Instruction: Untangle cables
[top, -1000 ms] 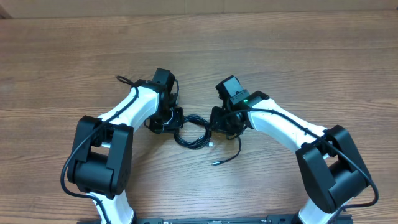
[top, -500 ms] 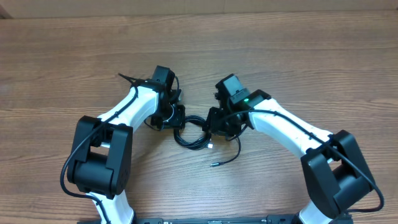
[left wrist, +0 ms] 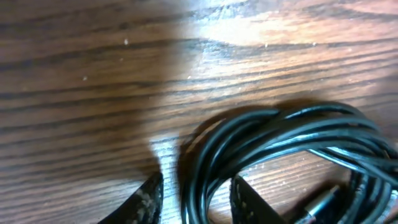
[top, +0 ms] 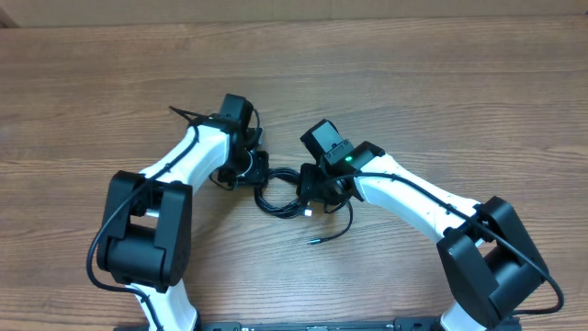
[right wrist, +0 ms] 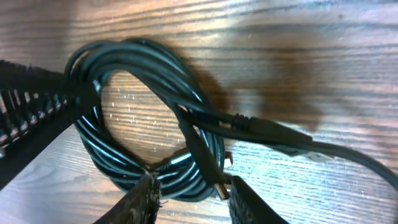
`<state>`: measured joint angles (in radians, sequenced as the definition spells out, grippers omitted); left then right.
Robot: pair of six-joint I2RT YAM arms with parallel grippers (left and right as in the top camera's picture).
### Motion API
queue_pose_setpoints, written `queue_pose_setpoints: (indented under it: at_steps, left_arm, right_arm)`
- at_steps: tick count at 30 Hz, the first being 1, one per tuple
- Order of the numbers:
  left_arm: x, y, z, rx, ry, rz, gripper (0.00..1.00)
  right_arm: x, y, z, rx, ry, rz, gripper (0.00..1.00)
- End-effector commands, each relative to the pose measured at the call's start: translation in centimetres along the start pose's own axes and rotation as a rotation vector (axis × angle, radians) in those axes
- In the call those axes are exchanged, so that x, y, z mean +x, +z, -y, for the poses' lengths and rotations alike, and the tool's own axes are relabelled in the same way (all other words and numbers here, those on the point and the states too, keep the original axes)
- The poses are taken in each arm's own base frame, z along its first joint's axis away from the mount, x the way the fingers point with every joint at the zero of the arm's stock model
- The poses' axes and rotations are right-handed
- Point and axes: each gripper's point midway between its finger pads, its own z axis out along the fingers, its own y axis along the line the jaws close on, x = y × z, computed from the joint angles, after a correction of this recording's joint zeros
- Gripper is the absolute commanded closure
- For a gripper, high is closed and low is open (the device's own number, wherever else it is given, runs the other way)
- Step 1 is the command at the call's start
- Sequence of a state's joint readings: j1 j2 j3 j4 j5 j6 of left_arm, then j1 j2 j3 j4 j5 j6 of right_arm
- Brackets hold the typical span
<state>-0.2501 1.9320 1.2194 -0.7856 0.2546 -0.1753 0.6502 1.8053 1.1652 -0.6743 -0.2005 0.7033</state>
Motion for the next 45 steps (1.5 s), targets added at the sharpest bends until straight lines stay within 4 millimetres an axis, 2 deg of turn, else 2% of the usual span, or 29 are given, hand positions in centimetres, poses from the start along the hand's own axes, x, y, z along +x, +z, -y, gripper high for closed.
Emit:
queue_pose_setpoints:
  at_steps: [1,3,5,8,13,18,22,28,36,45]
  left_arm:
    - [-1.7,-1.4,1.4,0.110,0.044,0.027,0.69]
    - [-2.3,-1.9,1.5,0.124,0.044,0.042,0.73]
    - [-2.5,-2.0,1.4,0.125,0.041,0.050,0.73]
    - [-2.4,-2.0,1.2,0.112,0.031,0.044,0.79]
    - [-1.8,-1.5,0.9,0.099,0.016,0.025,0.81]
    - [-1.0,-0.6,-1.2,-0.016,-0.066,0.018,0.82]
    - [-1.0,0.2,-1.6,-0.021,-0.067,0.036,0.81]
    - [-1.4,0.2,-1.1,0.010,-0.060,0.053,0.80]
    - [-2.9,-2.0,-0.3,0.071,-0.061,0.062,0.78]
    - [-1.4,-0.9,0.2,0.051,-0.031,0.024,0.75]
  right_arm:
    - [-1.2,-0.8,-0.9,-0.014,-0.005,0.054,0.64]
    - [-1.3,-0.8,-0.9,-0.014,-0.004,0.054,0.64]
    - [-1.4,-0.8,-0.8,-0.012,-0.003,0.058,0.64]
    - [-1.5,-0.8,-0.8,-0.010,-0.003,0.062,0.64]
    - [-1.4,-0.8,-0.8,-0.010,-0.003,0.062,0.64]
    - [-1.4,-0.8,-0.9,-0.010,-0.004,0.061,0.64]
    - [-1.4,-0.8,-0.9,-0.011,-0.004,0.061,0.64]
    - [-1.4,-0.8,-0.9,-0.010,-0.005,0.061,0.64]
    - [-1.4,-0.8,-0.9,-0.011,-0.005,0.061,0.64]
    - [-1.4,-0.8,-0.9,-0.010,-0.005,0.061,0.64]
